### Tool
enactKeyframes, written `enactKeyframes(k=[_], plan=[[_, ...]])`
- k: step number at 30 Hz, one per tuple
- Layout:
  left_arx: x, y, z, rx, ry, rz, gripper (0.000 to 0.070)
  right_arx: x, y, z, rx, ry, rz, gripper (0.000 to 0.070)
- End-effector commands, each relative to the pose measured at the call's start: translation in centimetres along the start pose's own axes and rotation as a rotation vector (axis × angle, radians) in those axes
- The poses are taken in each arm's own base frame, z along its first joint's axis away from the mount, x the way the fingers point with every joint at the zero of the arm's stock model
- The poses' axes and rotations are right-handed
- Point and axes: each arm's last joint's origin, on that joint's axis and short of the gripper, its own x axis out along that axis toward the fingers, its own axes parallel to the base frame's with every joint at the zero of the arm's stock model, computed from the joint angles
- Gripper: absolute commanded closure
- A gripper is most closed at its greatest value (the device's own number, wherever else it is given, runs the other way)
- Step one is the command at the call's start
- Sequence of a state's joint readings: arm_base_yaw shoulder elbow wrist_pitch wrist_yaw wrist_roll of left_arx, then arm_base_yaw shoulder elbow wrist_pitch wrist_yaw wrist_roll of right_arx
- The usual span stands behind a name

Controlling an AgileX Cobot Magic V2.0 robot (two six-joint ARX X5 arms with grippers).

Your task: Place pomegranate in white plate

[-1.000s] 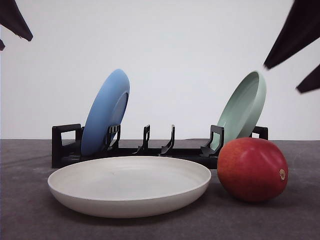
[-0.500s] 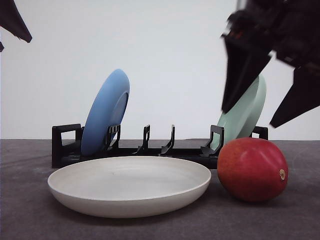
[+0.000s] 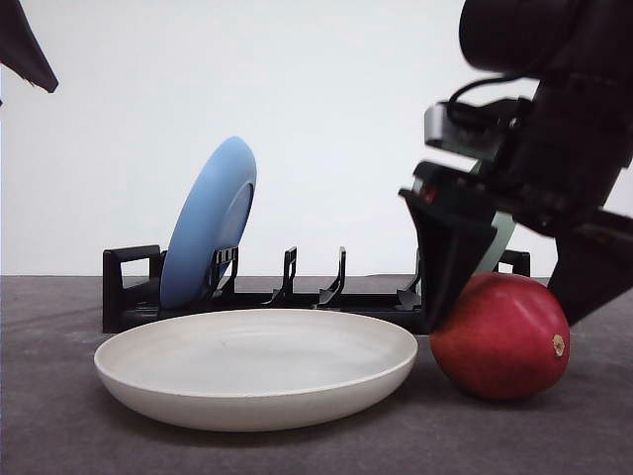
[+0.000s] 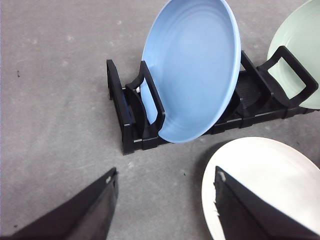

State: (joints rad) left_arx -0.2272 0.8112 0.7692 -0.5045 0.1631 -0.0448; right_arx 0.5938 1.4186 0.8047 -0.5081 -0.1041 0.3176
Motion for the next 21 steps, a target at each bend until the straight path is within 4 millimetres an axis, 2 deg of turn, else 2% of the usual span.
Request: enactKeyframes(k=[1, 3, 7, 13, 21], plan=[[0.0, -0.1, 0.2, 0.009, -0.003, -0.008, 0.0347, 0.2, 0.3, 0.4, -0.017, -0.001, 0.003, 0.0070], [0.0, -0.1, 0.2, 0.009, -0.002, -0.008, 0.0347, 0.2, 0.3, 0.3, -0.016, 0.004, 0.002, 0.0092], [0.0, -0.1, 0.3, 0.009, -0.004, -0.008, 0.0347, 0.2, 0.2, 0.2, -0.014, 0.022, -0.002, 0.0196], [0.0, -0.1, 0.3, 0.008, -0.005, -0.007, 0.0347, -0.5, 0.4, 0.4, -0.034, 0.061, -0.014, 0.0204], [0.0, -0.1, 0.3, 0.005, -0.005, -0.007, 0.0347, -3.3, 1.8, 2.3, -0.150, 0.094, -0.009, 0.0204]])
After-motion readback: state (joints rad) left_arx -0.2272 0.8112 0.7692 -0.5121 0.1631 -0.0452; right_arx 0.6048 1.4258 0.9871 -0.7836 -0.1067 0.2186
